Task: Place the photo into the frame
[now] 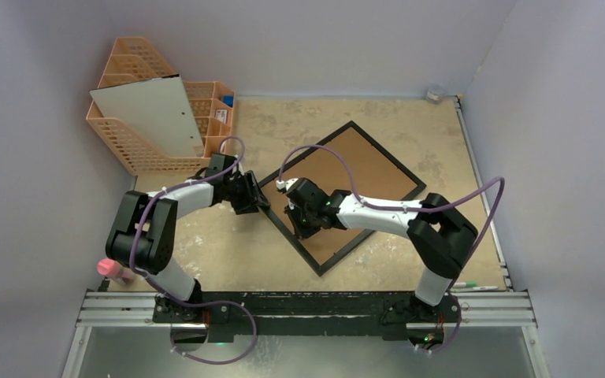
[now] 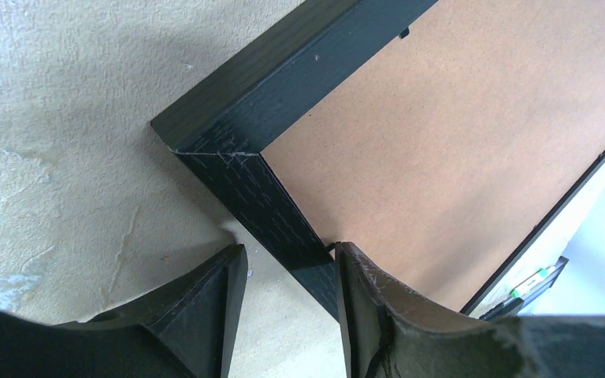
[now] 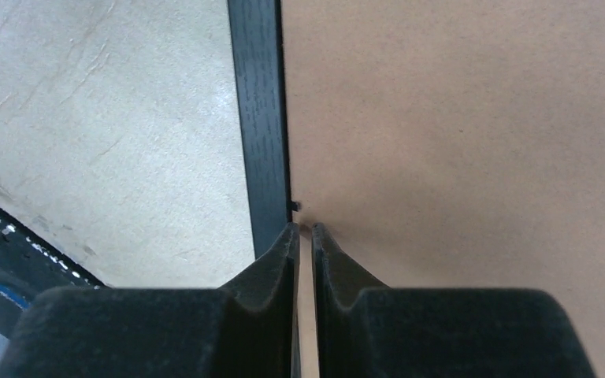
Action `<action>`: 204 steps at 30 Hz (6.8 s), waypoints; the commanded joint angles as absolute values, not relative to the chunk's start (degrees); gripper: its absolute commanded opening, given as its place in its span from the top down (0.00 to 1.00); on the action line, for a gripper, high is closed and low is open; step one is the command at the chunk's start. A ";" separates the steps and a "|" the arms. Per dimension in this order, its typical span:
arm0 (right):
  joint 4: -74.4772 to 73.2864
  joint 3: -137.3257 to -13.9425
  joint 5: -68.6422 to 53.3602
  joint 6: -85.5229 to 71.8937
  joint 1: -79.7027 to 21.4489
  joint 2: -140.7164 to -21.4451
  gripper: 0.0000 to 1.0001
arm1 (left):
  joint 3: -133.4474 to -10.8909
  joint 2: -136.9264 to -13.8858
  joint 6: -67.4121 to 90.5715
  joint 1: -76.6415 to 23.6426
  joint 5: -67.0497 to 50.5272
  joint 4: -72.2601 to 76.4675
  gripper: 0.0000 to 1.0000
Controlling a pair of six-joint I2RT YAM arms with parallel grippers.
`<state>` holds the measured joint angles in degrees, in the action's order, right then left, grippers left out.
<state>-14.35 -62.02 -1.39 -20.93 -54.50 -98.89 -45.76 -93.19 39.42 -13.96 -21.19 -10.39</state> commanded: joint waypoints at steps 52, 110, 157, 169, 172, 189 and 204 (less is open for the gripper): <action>-17.23 -57.07 5.99 -19.43 -58.13 -97.22 0.95 | -44.30 -93.60 37.63 -13.89 -14.42 -15.56 0.54; -21.91 -63.54 6.21 -21.91 -55.61 -107.99 0.76 | -43.15 -93.69 37.62 -13.89 -15.29 -14.51 0.54; -46.89 -78.23 40.22 -39.08 -60.54 -120.99 0.97 | -43.59 -93.86 37.27 -13.89 -14.12 -15.12 0.54; -37.94 -82.07 34.92 -40.00 -56.33 -104.92 0.91 | -50.84 -91.67 35.63 -13.89 -17.83 -17.23 0.50; -36.42 -78.84 31.67 -44.27 -49.63 -100.06 0.77 | -55.10 -91.25 34.05 -13.89 -17.94 -18.20 0.44; -30.74 -48.30 23.43 -59.53 -20.45 -72.97 0.08 | -85.06 -114.44 25.53 -14.83 -16.09 -19.82 0.20; -10.25 -38.70 5.24 -51.18 -10.60 -80.03 0.19 | -81.31 -119.37 27.33 -16.08 -23.05 -17.05 0.40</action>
<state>-17.58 -39.72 10.59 -54.26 -11.75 -78.11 -84.73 -119.81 25.10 -15.84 -18.06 -18.48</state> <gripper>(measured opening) 0.832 0.655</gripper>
